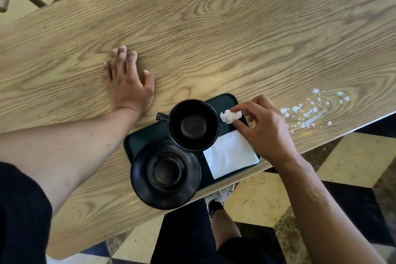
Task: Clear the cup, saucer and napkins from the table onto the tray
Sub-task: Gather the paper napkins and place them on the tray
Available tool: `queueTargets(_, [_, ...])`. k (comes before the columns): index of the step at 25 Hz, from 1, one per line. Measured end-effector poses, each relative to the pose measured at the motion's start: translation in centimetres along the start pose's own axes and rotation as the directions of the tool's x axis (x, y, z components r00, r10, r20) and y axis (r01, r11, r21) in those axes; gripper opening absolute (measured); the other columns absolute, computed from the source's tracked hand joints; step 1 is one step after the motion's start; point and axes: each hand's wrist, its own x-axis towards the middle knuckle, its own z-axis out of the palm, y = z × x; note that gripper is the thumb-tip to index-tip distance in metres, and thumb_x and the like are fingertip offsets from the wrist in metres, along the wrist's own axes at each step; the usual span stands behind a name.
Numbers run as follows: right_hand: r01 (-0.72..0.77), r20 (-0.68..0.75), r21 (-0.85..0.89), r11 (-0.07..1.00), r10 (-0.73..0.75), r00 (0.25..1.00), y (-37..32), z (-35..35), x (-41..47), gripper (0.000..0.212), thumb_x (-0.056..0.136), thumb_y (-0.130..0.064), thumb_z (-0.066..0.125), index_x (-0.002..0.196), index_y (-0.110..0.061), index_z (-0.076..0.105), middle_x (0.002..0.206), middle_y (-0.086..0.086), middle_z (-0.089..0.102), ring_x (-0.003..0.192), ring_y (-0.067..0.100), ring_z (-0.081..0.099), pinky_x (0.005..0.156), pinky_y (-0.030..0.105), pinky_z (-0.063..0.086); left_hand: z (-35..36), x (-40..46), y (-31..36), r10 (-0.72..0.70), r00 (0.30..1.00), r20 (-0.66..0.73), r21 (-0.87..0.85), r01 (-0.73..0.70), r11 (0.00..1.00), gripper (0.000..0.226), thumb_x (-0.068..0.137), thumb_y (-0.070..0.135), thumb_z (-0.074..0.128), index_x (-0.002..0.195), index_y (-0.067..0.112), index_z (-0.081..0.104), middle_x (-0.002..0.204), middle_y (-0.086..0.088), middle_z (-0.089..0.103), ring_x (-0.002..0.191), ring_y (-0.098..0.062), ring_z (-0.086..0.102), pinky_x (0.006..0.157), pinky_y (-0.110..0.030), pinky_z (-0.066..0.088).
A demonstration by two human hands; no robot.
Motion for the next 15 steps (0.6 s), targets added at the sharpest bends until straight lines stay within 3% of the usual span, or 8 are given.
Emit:
queueTargets(7, [0.015,0.058,0.000,1.000,-0.015,0.998,-0.1,0.5,-0.5,0.028,0.083,-0.001,0.080,0.106,-0.016,0.079,0.084,-0.001,0.061,0.074,0.018,0.060,0.070,0.020,0.047,0.1,-0.1,-0.1,-0.008,1.000,-0.014,-0.009,0.008,1.000,0.059,0.097,0.039,0.042,0.149,0.011,0.045,0.168,-0.012,0.031,0.158,-0.027,0.017,0.129,-0.052,0.008])
queueTargets(11, [0.028,0.057,0.027,0.999,-0.030,0.998,-0.1,0.3,-0.7,0.035,0.083,0.003,0.077,0.112,-0.016,0.078,0.088,-0.001,0.062,0.078,0.019,0.060,0.073,0.030,0.053,0.2,-0.1,-0.1,-0.005,1.000,-0.024,-0.011,0.004,1.000,0.059,0.096,0.039,0.043,0.148,0.011,0.046,0.167,-0.013,0.032,0.158,-0.027,0.019,0.128,-0.053,0.010])
queueTargets(15, [-0.001,0.007,0.019,1.000,0.001,1.000,0.4,-0.4,-1.9,0.038,0.084,0.006,0.075,0.116,-0.015,0.076,0.092,-0.003,0.064,0.078,0.018,0.062,0.072,0.032,0.055,0.1,0.0,0.0,-0.005,1.000,-0.021,-0.009,0.005,1.000,0.060,0.096,0.039,0.042,0.148,0.010,0.046,0.167,-0.013,0.032,0.158,-0.027,0.019,0.129,-0.052,0.009])
